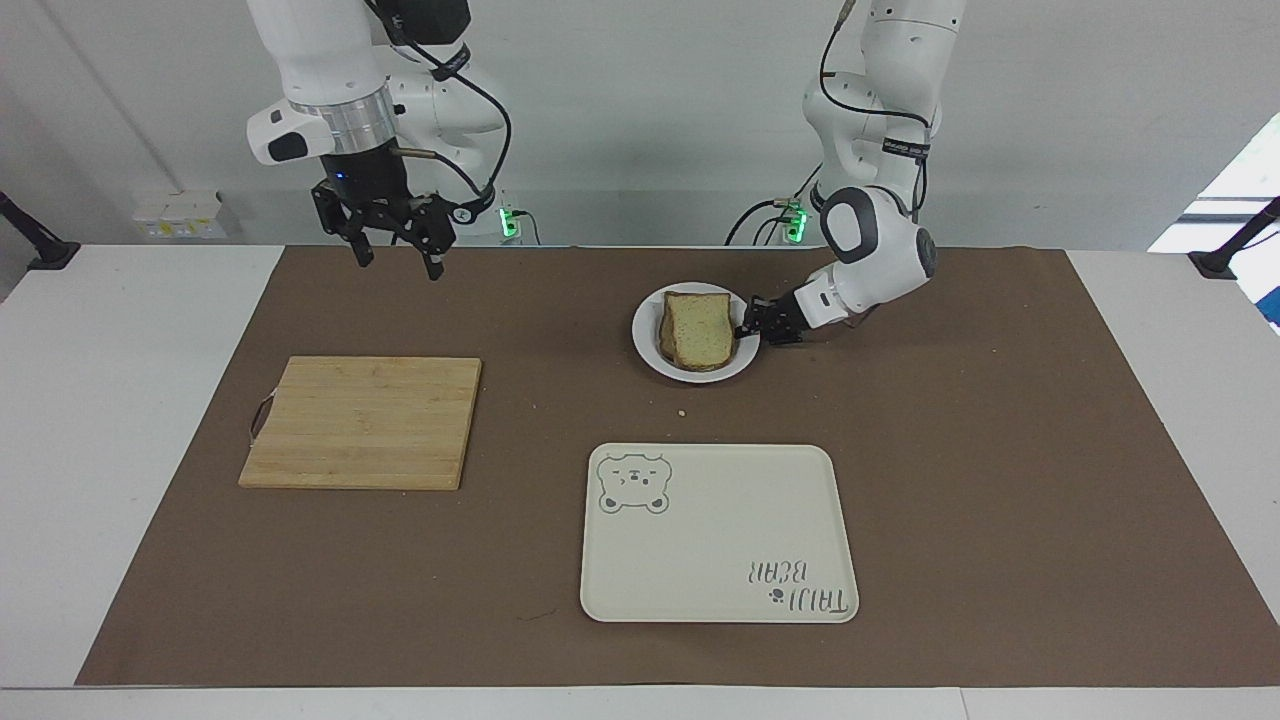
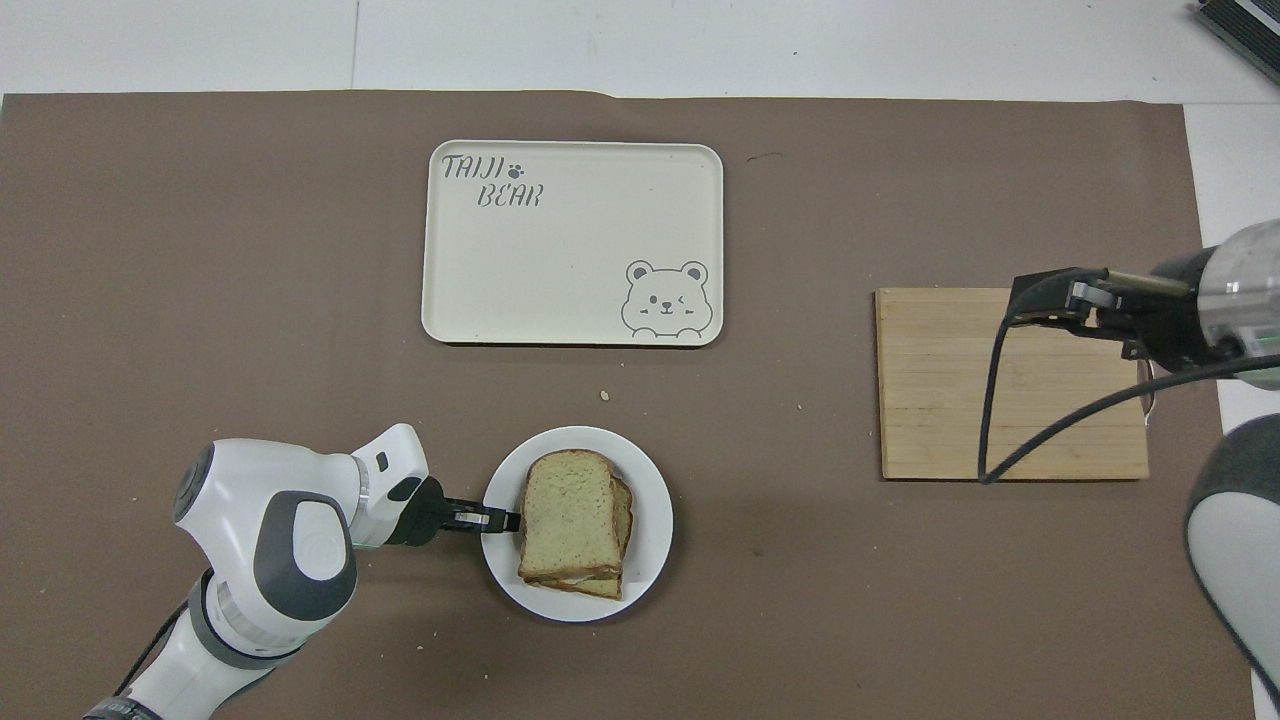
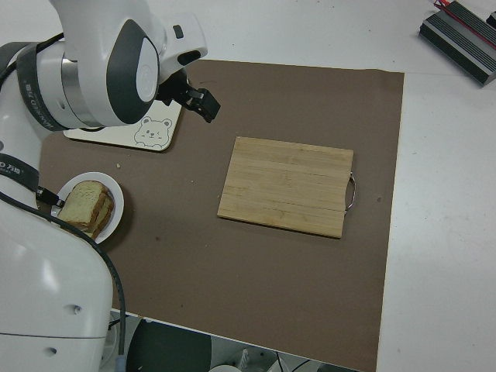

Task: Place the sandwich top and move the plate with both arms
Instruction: 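Grip the plate rim with the left gripper while the right gripper withdraws, then slide the plate with the left gripper onto the bear tray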

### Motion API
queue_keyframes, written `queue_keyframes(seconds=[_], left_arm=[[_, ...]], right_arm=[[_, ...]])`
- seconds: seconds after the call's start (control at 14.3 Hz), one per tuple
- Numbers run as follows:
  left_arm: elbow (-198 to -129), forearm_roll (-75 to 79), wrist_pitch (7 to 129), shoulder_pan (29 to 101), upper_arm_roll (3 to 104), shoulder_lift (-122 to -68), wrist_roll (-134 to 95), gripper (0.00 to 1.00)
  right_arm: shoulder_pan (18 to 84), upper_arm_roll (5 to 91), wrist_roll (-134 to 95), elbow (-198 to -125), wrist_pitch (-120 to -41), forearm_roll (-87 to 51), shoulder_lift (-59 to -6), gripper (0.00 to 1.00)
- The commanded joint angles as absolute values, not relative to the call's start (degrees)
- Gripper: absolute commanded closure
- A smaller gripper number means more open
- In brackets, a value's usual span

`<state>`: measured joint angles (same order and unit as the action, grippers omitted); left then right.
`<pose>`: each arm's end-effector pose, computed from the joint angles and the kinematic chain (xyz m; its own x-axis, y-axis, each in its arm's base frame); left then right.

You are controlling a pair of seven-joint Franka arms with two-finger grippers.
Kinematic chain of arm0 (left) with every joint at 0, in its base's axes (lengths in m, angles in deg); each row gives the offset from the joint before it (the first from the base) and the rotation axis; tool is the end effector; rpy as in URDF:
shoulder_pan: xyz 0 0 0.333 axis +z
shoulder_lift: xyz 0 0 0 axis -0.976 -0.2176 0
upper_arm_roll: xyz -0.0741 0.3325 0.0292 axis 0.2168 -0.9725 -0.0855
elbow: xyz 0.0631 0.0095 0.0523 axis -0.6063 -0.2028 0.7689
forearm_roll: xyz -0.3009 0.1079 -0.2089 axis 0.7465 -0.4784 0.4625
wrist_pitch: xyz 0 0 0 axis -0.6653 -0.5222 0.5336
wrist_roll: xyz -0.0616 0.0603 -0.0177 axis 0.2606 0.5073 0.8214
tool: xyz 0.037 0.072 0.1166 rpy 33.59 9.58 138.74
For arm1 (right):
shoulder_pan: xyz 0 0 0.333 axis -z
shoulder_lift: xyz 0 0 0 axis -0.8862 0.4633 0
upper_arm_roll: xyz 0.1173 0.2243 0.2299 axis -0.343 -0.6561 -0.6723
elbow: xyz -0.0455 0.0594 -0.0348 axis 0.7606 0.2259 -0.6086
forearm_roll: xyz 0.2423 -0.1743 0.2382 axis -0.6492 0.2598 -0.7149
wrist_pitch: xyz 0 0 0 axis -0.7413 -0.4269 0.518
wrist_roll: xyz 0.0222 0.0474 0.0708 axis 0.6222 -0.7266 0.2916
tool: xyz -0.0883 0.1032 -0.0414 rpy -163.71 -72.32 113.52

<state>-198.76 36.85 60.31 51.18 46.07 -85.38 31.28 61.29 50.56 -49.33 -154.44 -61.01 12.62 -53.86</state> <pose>0.3894 -0.2020 0.2714 0.9775 -0.1995 -0.0685 -0.1071 -0.7493 0.6535 0.5216 0.0559 0.6308 0.9546 -0.2728 0.1195 -0.2700 -0.9620 -0.0397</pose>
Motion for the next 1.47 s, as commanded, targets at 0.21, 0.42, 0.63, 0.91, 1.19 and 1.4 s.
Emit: queue_keyframes(seconds=[0.21, 0.42, 0.63, 0.91, 1.19, 1.4], left_arm=[[-195.97, 39.35, 51.57, 55.89, 45.15, -86.15, 32.76, 1.0], [-193.24, 39.44, 45.84, 59.75, 45.15, -86.59, 32.67, 1.0], [-189.73, 39.53, 41.0, 63.19, 45.15, -88.17, 32.67, 1.0], [-181.57, 40.23, 40.29, 63.63, 45.06, -92.73, 31.27, 1.0], [-172.87, 39.27, 39.76, 63.81, 45.06, -97.56, 30.83, 1.0], [-160.31, 34.44, 37.49, 63.81, 45.06, -104.32, 24.97, 1.0]], right_arm=[[61.96, 57.3, -35.62, -154.04, -56.14, 13.76, -56.19, 0.0], [62.4, 57.66, -31.72, -154.66, -55.96, 15.6, -56.81, 0.0], [63.54, 57.49, -31.54, -154.66, -55.35, 14.47, -56.64, 0.0], [63.54, 57.4, -32.16, -154.48, -55.25, 14.02, -55.76, 0.0], [63.28, 57.4, -36.55, -154.84, -55.43, 13.41, -55.67, 0.0], [63.19, 57.31, -35.94, -154.31, -55.17, 13.41, -55.32, 0.0]])
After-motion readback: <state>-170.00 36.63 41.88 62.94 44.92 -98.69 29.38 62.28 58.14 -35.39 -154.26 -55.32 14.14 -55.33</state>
